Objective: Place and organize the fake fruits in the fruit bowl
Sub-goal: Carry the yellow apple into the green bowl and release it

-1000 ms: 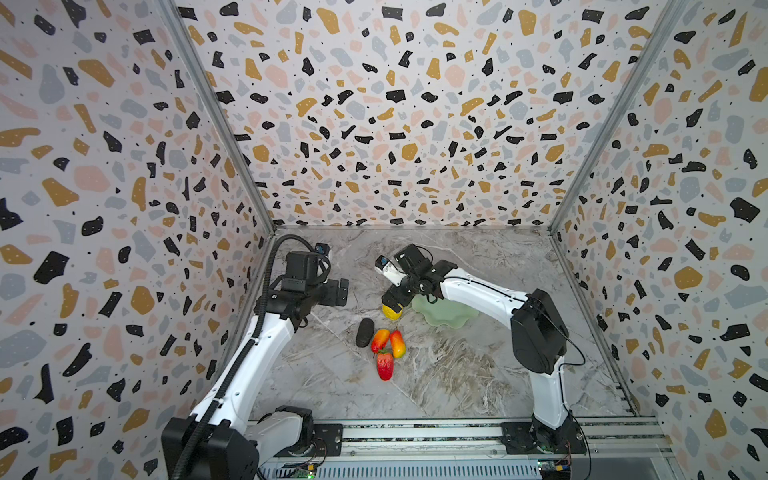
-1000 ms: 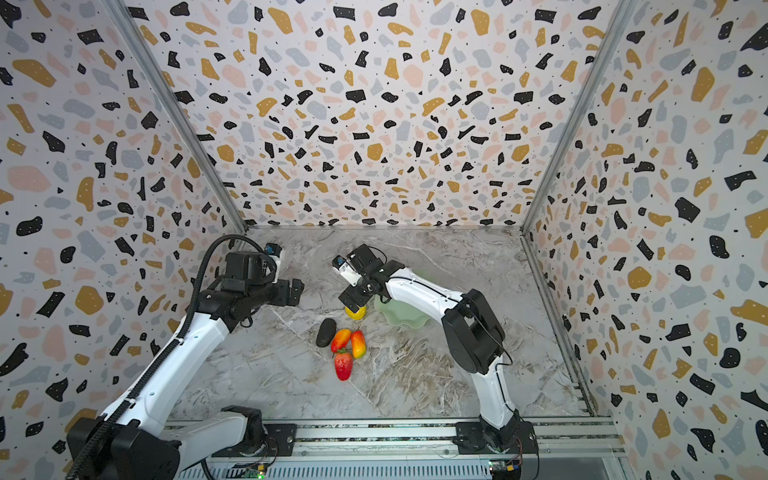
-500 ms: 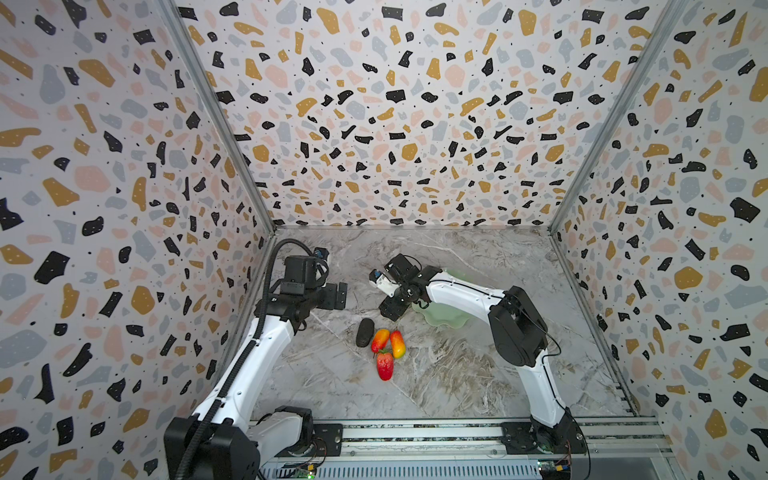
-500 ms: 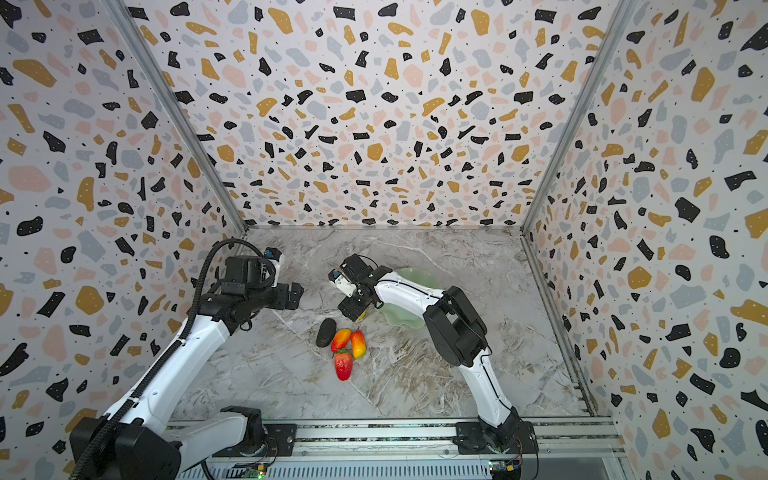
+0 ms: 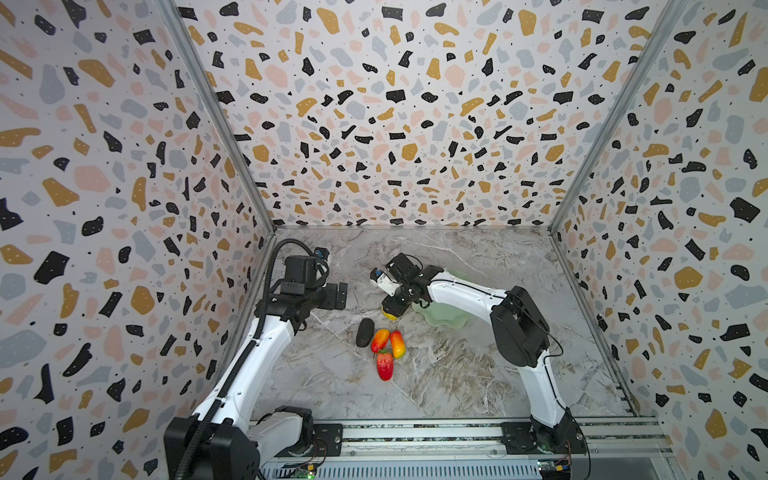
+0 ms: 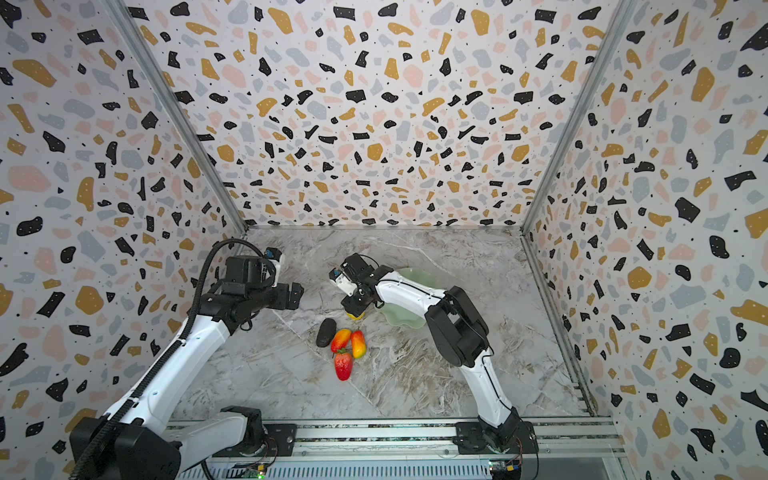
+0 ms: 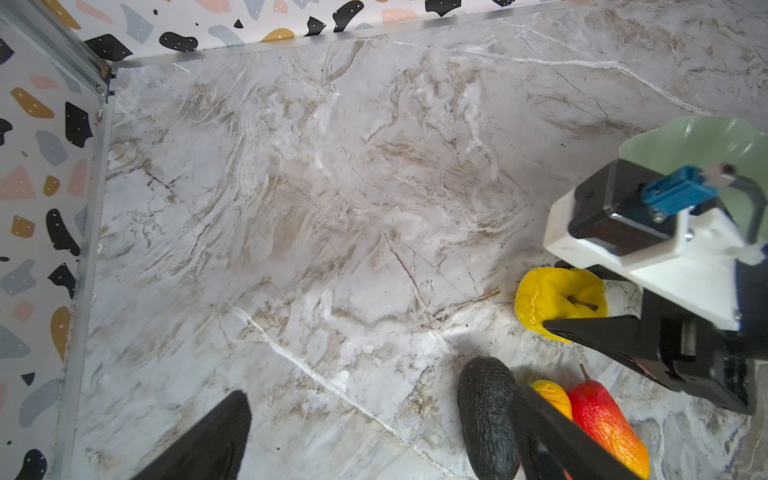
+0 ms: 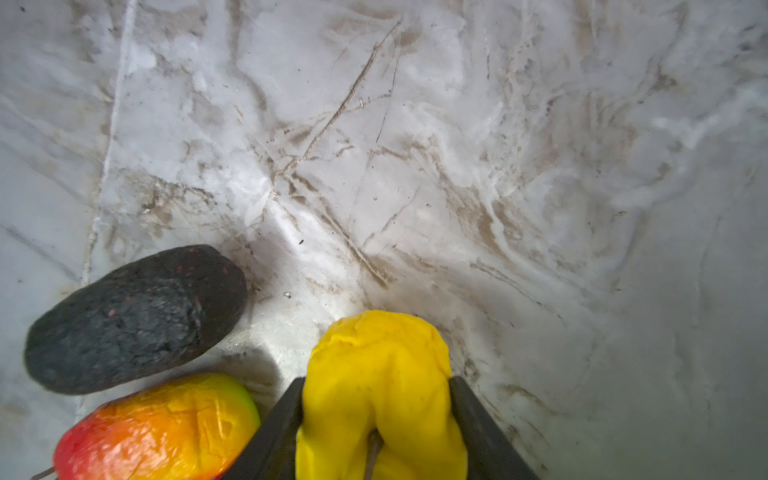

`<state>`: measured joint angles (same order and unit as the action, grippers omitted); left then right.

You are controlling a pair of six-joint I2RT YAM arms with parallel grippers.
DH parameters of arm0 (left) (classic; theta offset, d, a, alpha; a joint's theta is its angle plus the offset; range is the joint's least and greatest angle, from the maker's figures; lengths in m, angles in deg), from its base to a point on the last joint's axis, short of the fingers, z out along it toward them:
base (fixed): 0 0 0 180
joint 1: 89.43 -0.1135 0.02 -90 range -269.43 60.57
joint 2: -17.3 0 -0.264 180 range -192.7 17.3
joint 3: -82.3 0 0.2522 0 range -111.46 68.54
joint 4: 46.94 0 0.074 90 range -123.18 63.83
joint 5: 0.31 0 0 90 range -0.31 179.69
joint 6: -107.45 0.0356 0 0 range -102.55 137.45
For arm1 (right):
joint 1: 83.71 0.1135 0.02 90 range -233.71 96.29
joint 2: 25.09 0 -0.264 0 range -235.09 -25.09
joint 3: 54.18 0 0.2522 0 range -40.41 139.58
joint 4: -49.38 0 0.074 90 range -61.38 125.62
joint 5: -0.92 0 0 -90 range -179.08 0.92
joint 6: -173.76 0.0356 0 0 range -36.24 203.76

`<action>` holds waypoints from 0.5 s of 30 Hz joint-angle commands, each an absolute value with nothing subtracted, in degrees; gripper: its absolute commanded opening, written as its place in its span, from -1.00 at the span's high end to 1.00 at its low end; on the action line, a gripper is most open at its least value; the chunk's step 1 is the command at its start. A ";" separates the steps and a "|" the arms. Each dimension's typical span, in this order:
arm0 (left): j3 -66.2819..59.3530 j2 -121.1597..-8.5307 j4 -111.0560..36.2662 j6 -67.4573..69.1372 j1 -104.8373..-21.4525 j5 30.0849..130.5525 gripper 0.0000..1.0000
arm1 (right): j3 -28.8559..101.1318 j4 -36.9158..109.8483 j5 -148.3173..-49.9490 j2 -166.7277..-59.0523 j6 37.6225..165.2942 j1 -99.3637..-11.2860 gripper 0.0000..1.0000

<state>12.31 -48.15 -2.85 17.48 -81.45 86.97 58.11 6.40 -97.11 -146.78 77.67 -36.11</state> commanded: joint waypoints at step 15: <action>12.81 -47.48 -4.54 18.21 -81.79 86.53 -0.99 | 35.59 15.56 -90.40 -120.54 81.42 -50.66 0.07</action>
